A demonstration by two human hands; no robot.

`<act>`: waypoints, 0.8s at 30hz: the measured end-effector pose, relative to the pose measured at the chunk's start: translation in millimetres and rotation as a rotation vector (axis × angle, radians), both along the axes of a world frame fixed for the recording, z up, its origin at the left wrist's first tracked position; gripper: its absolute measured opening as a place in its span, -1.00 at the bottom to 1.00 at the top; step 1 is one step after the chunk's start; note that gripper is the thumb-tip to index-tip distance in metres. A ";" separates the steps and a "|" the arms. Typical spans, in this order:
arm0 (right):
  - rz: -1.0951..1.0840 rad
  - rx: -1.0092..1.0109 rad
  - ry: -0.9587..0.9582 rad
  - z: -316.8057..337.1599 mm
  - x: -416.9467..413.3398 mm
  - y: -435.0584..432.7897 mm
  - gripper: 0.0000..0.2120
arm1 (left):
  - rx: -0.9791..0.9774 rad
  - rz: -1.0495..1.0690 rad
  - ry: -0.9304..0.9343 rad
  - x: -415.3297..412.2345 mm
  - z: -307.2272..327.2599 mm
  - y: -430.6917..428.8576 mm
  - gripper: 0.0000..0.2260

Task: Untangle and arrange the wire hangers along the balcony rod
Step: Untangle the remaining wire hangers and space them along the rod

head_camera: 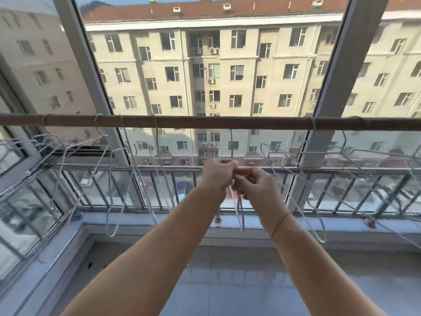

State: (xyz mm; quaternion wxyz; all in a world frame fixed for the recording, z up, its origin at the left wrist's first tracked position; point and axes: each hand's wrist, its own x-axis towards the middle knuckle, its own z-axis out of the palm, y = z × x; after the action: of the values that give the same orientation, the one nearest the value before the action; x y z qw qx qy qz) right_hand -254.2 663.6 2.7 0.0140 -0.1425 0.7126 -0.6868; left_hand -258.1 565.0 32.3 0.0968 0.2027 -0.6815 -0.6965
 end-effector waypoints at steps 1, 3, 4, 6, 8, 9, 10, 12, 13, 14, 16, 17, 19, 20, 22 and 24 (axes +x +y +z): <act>-0.004 0.027 -0.015 -6.0 -0.1 4.8 -0.94 | -0.001 -0.007 -0.022 2.3 -7.6 2.0 -0.87; -0.045 0.100 -0.006 -15.8 -2.3 14.4 -0.91 | -0.024 -0.031 -0.065 9.4 -20.8 3.7 -0.91; -0.070 0.136 0.015 -18.8 -3.6 18.8 -0.88 | -0.041 -0.049 -0.087 13.6 -25.8 4.0 -0.92; -0.106 0.220 0.070 -22.1 -6.1 25.8 -0.82 | -0.052 -0.078 -0.119 21.8 -33.5 3.6 -0.89; -0.108 0.339 0.151 -22.7 -7.6 30.5 -0.74 | -0.092 -0.094 -0.143 29.6 -37.1 2.9 -0.85; -0.091 0.402 0.189 -22.1 -7.9 32.1 -0.71 | -0.128 -0.100 -0.147 33.1 -38.4 1.8 -0.84; -0.062 0.460 0.216 -21.6 -8.3 33.3 -0.68 | -0.171 -0.105 -0.148 35.9 -39.7 0.1 -0.84; 0.008 0.580 0.234 -22.2 -8.0 35.1 -0.69 | -0.247 -0.117 -0.138 41.1 -41.5 -3.3 -0.86; 0.029 0.638 0.233 -22.3 -6.9 36.4 -0.71 | -0.270 -0.126 -0.130 43.3 -41.7 -4.7 -0.88; 0.039 0.685 0.233 -22.5 -5.3 38.2 -0.75 | -0.287 -0.129 -0.118 45.2 -41.9 -6.5 -0.88; 0.060 0.738 0.215 -21.4 -0.4 43.0 -0.81 | -0.291 -0.120 -0.085 46.9 -42.3 -10.2 -0.84; 0.075 0.758 0.200 -21.1 2.4 45.0 -0.82 | -0.278 -0.109 -0.066 47.5 -41.7 -10.7 -0.84; 0.090 0.755 0.159 -20.0 9.2 47.4 -0.83 | -0.271 -0.081 -0.037 48.2 -40.0 -10.8 -0.87; 0.093 0.711 0.131 -19.5 12.6 48.1 -0.83 | -0.287 -0.063 -0.021 47.3 -39.8 -10.6 -0.89; 0.084 0.589 0.073 -15.1 20.4 47.2 -0.83 | -0.395 0.016 0.016 44.8 -38.4 -10.5 -0.95; 0.060 0.494 0.048 -8.1 27.4 44.5 -0.81 | -0.535 0.159 0.076 42.3 -35.4 -12.4 -0.88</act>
State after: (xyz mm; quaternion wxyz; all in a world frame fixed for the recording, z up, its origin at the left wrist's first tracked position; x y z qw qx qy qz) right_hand -226.9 708.2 -5.4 0.0518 -0.1724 0.8545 -0.4873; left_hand -215.8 552.6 -3.1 0.2265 0.1965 -0.8190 -0.4892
